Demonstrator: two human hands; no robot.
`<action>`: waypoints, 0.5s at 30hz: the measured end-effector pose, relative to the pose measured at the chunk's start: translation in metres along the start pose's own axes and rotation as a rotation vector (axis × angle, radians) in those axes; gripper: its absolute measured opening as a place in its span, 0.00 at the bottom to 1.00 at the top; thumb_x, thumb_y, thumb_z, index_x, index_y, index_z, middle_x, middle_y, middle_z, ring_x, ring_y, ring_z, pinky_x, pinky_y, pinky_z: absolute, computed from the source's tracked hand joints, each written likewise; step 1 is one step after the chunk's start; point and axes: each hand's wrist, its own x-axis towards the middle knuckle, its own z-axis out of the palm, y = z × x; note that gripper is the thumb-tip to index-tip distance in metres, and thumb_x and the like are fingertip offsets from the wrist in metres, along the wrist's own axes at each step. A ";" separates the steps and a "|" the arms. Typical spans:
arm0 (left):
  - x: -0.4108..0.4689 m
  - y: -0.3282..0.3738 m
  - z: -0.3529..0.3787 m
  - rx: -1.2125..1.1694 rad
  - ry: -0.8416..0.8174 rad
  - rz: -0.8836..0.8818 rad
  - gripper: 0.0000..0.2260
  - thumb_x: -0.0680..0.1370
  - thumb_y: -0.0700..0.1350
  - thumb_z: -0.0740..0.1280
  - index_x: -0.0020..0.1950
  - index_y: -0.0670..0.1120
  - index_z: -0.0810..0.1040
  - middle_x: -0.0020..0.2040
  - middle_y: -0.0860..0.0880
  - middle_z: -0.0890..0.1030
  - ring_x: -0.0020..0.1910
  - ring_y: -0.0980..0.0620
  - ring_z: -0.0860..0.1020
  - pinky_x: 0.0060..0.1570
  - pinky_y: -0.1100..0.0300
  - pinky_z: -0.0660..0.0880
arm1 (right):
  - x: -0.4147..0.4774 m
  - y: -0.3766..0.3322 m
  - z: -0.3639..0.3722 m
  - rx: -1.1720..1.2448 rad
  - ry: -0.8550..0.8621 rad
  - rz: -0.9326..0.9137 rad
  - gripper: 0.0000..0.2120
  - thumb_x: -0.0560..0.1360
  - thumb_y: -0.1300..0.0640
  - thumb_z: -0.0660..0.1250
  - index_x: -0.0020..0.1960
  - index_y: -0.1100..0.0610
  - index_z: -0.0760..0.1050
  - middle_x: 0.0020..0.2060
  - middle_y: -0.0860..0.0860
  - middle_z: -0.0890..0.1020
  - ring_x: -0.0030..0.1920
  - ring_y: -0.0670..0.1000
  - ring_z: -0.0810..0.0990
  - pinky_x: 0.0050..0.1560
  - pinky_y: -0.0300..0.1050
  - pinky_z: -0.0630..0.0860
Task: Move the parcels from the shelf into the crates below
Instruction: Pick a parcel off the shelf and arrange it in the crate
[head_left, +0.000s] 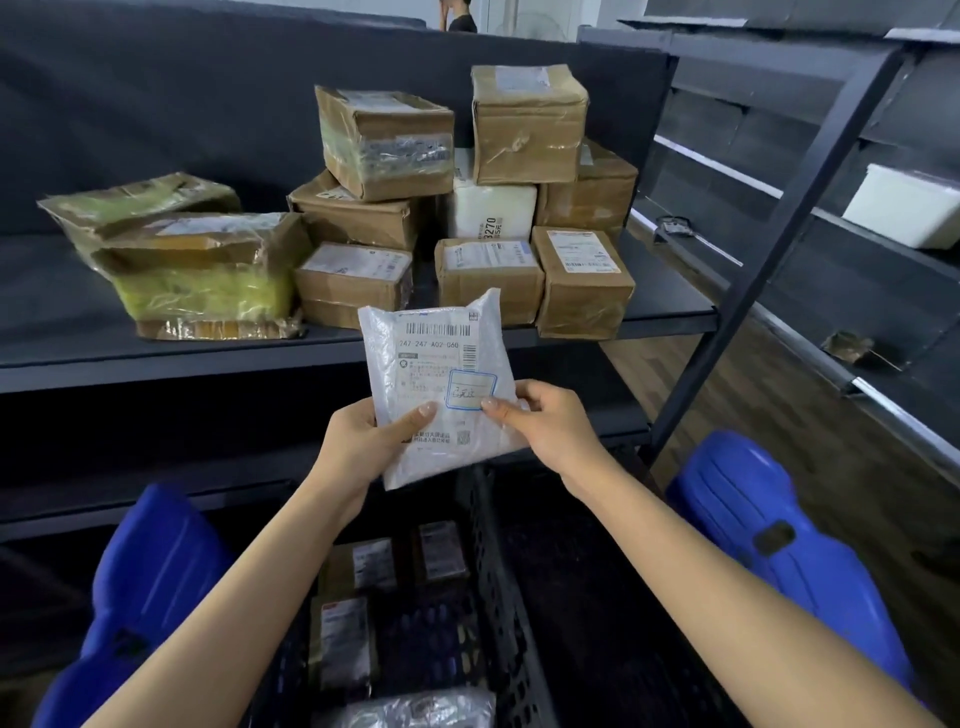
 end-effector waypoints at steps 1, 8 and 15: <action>-0.001 -0.005 -0.001 0.012 0.003 -0.007 0.14 0.71 0.45 0.74 0.54 0.41 0.82 0.48 0.46 0.86 0.46 0.48 0.85 0.43 0.59 0.81 | -0.001 0.007 0.003 -0.002 0.011 0.004 0.03 0.71 0.52 0.75 0.43 0.50 0.82 0.40 0.45 0.86 0.41 0.43 0.85 0.41 0.35 0.79; -0.001 -0.068 -0.027 0.187 0.028 -0.149 0.13 0.72 0.51 0.73 0.53 0.47 0.82 0.47 0.50 0.86 0.46 0.51 0.84 0.48 0.54 0.80 | -0.019 0.075 0.030 0.035 0.003 0.158 0.03 0.72 0.53 0.74 0.46 0.50 0.82 0.42 0.44 0.86 0.43 0.43 0.85 0.42 0.35 0.79; -0.010 -0.152 -0.068 0.243 0.167 -0.276 0.13 0.72 0.52 0.73 0.55 0.50 0.79 0.46 0.55 0.84 0.46 0.59 0.83 0.45 0.67 0.77 | -0.054 0.162 0.064 0.031 0.074 0.373 0.04 0.73 0.56 0.73 0.40 0.54 0.81 0.36 0.45 0.85 0.38 0.43 0.82 0.41 0.40 0.77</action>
